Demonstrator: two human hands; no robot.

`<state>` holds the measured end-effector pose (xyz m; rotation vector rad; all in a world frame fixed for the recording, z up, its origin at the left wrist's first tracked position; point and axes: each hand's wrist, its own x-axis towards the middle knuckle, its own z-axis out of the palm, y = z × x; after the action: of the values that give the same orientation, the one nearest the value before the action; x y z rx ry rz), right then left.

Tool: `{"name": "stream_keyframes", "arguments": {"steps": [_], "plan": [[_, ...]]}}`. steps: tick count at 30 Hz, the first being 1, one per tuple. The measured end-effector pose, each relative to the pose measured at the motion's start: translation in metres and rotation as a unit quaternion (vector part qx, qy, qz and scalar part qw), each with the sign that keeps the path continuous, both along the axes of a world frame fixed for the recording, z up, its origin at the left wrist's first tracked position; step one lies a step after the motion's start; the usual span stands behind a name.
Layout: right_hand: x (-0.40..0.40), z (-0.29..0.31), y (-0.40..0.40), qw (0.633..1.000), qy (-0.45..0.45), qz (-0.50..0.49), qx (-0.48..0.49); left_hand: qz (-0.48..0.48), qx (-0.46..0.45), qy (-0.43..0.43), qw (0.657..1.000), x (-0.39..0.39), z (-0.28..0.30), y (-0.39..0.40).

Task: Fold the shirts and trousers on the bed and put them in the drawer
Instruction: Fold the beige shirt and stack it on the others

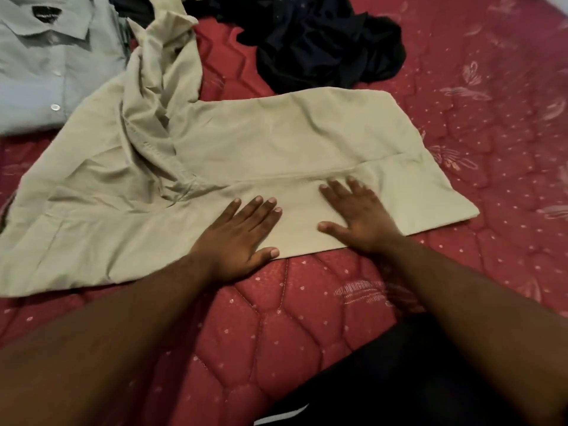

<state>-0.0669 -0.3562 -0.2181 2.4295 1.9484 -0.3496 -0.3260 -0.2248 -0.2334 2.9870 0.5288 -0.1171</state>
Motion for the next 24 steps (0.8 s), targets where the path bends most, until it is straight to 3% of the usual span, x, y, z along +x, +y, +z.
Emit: {"name": "stream_keyframes", "arguments": {"steps": [4,6,10,12,14,16,17,19,21,23,24], "plan": [[0.109,0.018,-0.056,0.988,-0.030,-0.146,-0.046,-0.004,-0.003,0.026,1.000,0.013,0.020,0.008],[0.107,0.024,-0.055,0.980,-0.070,-0.183,-0.045,-0.003,0.021,-0.002,1.000,0.038,0.032,0.005],[0.028,0.010,-0.014,1.000,-0.002,0.028,-0.001,0.007,0.011,0.022,1.000,0.078,0.015,-0.020],[0.056,0.005,-0.023,0.998,-0.005,0.055,-0.011,0.012,0.015,0.015,1.000,0.079,0.002,-0.023],[0.124,0.005,-0.052,0.997,-0.027,-0.073,-0.006,-0.001,0.020,0.002,1.000,0.076,-0.002,-0.017],[0.174,0.021,-0.078,0.973,-0.088,-0.210,-0.044,-0.002,0.031,-0.003,1.000,0.076,-0.004,-0.016],[0.177,0.027,-0.078,0.964,-0.118,-0.232,-0.059,-0.002,0.031,0.002,1.000,0.078,-0.004,-0.018],[0.129,0.024,-0.049,0.976,-0.134,-0.172,-0.004,-0.011,0.034,0.009,0.999,0.079,-0.006,-0.020],[0.052,0.006,-0.014,0.996,-0.058,-0.052,0.044,-0.009,0.043,-0.003,0.999,0.078,-0.010,-0.020],[0.014,-0.011,0.001,0.999,0.002,0.033,0.023,-0.002,0.048,-0.007,0.999,0.076,-0.008,-0.020],[0.021,-0.012,-0.003,0.999,0.011,0.026,0.016,-0.003,0.044,-0.003,0.999,0.074,-0.007,-0.019]]}}
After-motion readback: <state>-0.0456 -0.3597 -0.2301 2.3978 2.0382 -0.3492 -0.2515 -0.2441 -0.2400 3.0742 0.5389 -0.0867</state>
